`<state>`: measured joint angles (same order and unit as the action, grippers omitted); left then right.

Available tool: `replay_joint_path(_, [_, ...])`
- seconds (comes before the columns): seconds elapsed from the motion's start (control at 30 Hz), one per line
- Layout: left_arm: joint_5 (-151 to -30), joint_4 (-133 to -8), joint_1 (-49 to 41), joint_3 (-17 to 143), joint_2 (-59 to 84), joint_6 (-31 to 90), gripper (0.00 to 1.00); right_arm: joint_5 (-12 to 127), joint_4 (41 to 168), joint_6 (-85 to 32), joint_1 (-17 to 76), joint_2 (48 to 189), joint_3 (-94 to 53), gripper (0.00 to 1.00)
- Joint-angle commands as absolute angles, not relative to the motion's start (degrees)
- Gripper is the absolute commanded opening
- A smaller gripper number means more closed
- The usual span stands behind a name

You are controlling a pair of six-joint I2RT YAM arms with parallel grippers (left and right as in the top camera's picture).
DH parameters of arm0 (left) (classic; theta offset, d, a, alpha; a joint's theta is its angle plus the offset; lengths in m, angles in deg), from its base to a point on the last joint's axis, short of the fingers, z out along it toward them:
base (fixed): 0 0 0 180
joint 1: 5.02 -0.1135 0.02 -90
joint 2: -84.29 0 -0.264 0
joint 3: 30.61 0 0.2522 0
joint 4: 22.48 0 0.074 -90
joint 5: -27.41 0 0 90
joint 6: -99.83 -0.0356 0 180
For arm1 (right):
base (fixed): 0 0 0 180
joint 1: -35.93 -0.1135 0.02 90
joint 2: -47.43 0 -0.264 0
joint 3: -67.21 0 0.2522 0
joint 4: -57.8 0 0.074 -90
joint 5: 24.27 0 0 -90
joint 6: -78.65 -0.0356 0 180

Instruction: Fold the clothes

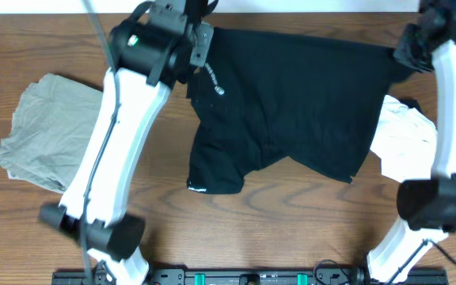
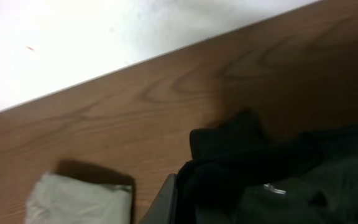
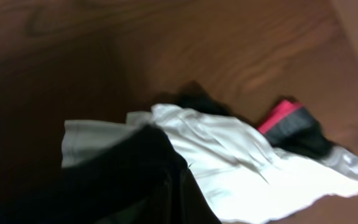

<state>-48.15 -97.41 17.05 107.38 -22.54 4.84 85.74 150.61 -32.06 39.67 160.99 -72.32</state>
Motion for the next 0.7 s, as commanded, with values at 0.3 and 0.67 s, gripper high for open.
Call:
replay_joint_path(0.3, [-47.56,-85.56,10.73,108.17,-34.38,4.27,0.42,87.79,141.95,-31.27,41.18,170.32,-72.34,0.01])
replay_joint_path(0.67, [-53.81,-95.77,10.97,108.17,-32.66,4.4,0.44,87.68,139.92,-31.07,41.14,169.56,-72.45,0.58])
